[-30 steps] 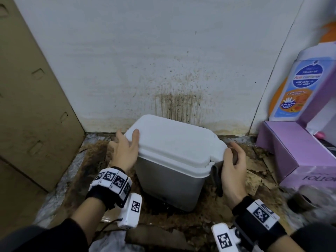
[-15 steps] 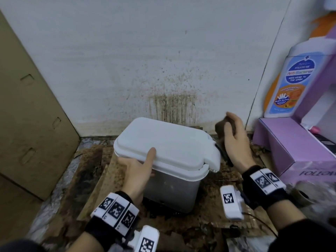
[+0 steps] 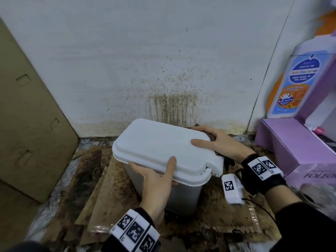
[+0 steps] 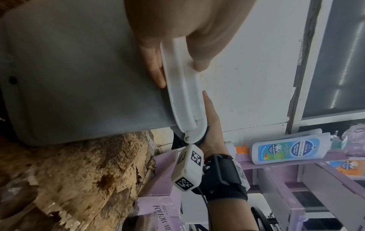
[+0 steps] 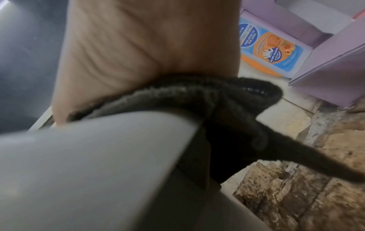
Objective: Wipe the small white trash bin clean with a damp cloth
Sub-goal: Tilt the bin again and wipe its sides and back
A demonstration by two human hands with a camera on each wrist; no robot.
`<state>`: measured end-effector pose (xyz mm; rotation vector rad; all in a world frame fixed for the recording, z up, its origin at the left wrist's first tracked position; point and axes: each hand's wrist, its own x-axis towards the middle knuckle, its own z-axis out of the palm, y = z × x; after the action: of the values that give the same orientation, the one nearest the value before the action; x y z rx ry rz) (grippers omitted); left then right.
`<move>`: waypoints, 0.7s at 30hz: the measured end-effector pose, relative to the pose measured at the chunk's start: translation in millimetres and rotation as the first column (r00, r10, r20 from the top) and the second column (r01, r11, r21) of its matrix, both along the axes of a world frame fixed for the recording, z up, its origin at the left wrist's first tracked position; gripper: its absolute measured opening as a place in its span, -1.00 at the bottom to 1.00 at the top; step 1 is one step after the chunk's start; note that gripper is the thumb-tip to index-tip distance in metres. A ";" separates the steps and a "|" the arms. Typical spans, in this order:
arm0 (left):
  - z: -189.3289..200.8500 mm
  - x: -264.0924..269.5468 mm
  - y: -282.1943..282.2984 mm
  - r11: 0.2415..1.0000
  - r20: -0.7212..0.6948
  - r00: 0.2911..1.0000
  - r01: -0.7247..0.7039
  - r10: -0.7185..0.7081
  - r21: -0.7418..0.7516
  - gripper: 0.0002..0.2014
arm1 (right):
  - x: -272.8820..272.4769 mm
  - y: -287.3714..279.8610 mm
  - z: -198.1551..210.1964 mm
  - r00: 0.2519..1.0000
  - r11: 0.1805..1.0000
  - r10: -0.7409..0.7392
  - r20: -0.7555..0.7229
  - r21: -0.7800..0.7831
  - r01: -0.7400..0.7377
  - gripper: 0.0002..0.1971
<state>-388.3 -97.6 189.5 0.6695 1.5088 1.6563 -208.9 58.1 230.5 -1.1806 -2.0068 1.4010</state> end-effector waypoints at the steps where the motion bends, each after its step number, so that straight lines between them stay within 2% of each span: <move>1: 0.5 1.1 0.3 1.000 0.003 1.000 0.001 -0.001 0.005 0.15 | -0.2 1.5 -0.1 1.000 1.000 -0.003 0.009 -0.007 0.003 -0.50; 5: 3.1 4.0 -2.0 1.000 -0.007 1.000 -0.014 0.014 0.010 0.17 | -0.2 0.4 0.6 1.000 1.000 -0.002 -0.005 -0.006 0.002 -0.49; 11: 2.9 -12.3 -4.4 0.998 -0.151 0.988 0.036 -0.029 0.044 0.11 | 1.3 -17.4 -5.1 0.994 0.998 -0.057 -0.094 -0.002 0.058 -0.42; 15: 11.8 -34.9 2.8 0.990 -0.214 0.968 0.136 -0.129 0.019 -0.02 | 0.2 -44.8 -2.5 0.971 0.980 -0.196 -0.140 -0.001 0.198 -0.37; 19: 27.9 -64.1 17.1 0.941 -0.346 0.879 0.335 -0.328 -0.041 -0.14 | -8.2 -77.8 -6.9 0.917 0.926 -0.363 -0.164 0.046 0.375 -0.29; 21: 33.9 -73.2 23.7 0.921 -0.359 0.852 0.385 -0.381 -0.064 -0.23 | -17.6 -91.1 -11.2 0.872 0.884 -0.449 -0.196 0.043 0.465 -0.19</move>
<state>-461.5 -73.9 223.4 1.2546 1.4913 1.2775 -226.4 -33.0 219.3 -1.3268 -1.5146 1.1190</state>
